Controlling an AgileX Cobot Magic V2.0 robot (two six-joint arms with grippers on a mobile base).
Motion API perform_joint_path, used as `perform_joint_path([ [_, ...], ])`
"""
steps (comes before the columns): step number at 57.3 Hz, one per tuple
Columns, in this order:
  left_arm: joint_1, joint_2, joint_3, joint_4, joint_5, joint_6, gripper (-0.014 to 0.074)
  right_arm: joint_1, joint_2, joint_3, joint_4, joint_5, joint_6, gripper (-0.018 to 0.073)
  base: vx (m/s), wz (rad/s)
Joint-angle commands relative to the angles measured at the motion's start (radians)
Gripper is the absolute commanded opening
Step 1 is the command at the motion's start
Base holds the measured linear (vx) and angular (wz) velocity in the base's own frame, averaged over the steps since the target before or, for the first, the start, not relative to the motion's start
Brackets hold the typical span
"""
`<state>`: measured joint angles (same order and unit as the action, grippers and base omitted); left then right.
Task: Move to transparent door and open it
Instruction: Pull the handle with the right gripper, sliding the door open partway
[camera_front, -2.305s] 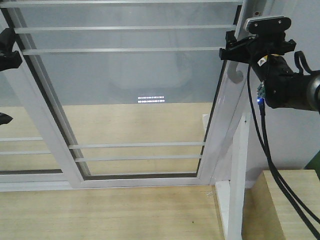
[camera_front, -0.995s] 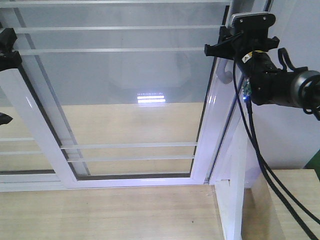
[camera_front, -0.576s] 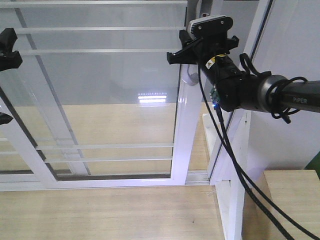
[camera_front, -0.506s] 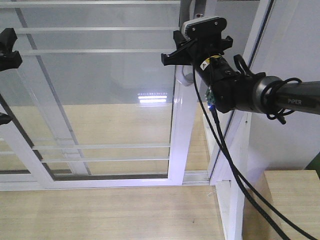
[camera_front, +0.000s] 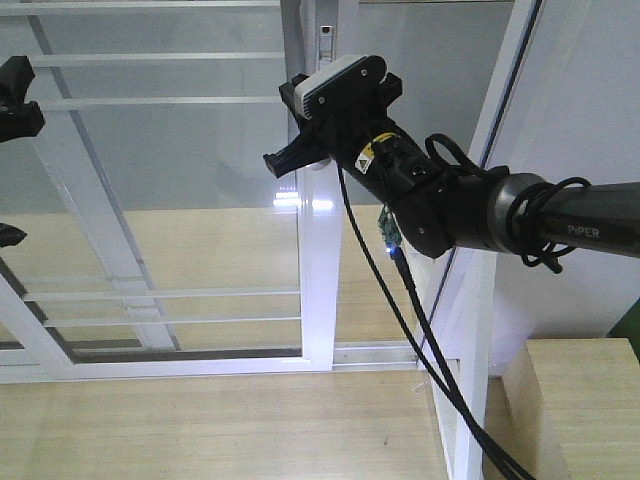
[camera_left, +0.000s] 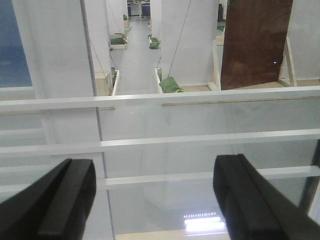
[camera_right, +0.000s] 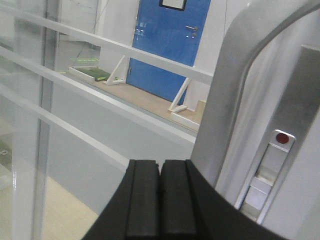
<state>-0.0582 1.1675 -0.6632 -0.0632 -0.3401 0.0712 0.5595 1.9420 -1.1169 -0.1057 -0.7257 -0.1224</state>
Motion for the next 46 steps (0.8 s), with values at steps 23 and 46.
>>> perform_joint_path([
  [23, -0.032, -0.004, -0.035, 0.063, -0.067, -0.011, 0.0587, -0.004, -0.227, -0.023, 0.482, 0.140, -0.447, -0.0006, 0.00, 0.00],
  [46, -0.140, 0.215, -0.048, 0.106, -0.249, -0.117, 0.0587, -0.005, -0.364, -0.023, 0.867, 0.264, -0.850, -0.0003, 0.00, 0.00],
])
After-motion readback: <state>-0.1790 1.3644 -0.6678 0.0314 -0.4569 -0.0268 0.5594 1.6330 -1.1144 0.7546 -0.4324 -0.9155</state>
